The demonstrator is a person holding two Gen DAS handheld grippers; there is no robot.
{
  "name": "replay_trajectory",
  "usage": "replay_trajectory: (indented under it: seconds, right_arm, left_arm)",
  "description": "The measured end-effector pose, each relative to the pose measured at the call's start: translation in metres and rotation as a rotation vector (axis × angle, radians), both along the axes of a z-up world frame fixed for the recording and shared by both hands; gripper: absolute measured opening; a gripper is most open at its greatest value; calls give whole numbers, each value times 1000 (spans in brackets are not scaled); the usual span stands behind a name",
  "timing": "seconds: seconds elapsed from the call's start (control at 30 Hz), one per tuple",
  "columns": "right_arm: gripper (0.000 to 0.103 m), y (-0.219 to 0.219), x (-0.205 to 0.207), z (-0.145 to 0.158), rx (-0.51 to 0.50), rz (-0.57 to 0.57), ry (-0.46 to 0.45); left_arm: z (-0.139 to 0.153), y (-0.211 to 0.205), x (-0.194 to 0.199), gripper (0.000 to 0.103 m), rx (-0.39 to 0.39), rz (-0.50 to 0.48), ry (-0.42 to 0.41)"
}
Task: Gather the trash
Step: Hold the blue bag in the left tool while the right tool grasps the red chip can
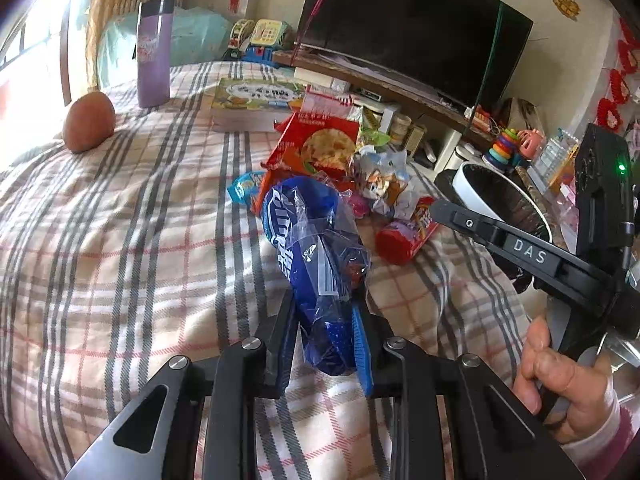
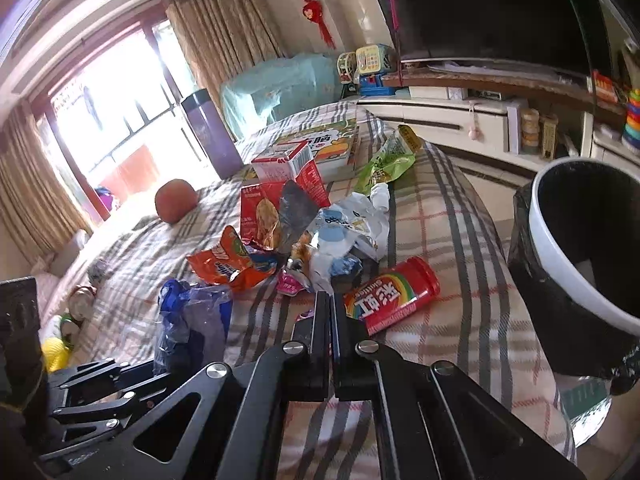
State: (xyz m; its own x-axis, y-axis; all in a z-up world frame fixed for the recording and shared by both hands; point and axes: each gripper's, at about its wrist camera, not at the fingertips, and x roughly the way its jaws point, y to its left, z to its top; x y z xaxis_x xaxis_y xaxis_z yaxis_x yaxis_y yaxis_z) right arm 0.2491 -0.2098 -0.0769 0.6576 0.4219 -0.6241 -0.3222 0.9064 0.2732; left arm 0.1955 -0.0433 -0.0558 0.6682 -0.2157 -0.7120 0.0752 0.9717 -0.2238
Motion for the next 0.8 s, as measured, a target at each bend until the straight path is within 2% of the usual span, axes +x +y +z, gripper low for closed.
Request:
replay_trajectory:
  seconds: [0.1, 0.17, 0.2, 0.23, 0.3, 0.37, 0.43, 0.5, 0.67, 0.77, 0.8]
  right_arm:
    - [11, -4, 4, 3, 0, -15, -3]
    - [21, -5, 6, 3, 2, -24, 17]
    - [33, -5, 6, 2, -2, -35, 26]
    - [40, -6, 4, 1, 0, -44, 33]
    - [42, -7, 0, -3, 10, -56, 48]
    - [48, -5, -3, -10, 6, -80, 76]
    - [62, 0, 1, -16, 14, -91, 108]
    - [67, 6, 8, -20, 9, -109, 127]
    - [67, 13, 27, -19, -13, -171, 132]
    - [55, 15, 34, -25, -40, -166, 155]
    - [48, 14, 34, -24, -48, -168, 149]
  left_arm:
    - [2, 1, 0, 24, 14, 4, -12]
    - [2, 3, 2, 24, 11, 10, -12]
    - [2, 5, 2, 24, 7, 14, -12]
    - [1, 6, 3, 24, 4, 17, -12]
    - [0, 8, 5, 24, -3, 18, -9]
    - [-1, 9, 6, 24, -6, 14, -4]
    - [-2, 11, 6, 24, -10, 12, -3]
    - [-2, 13, 6, 24, -17, 11, 0]
    - [-6, 19, 10, 24, -43, 16, 15]
    - [-6, 19, 10, 24, -48, 13, 16]
    - [-6, 19, 10, 24, -49, 12, 15]
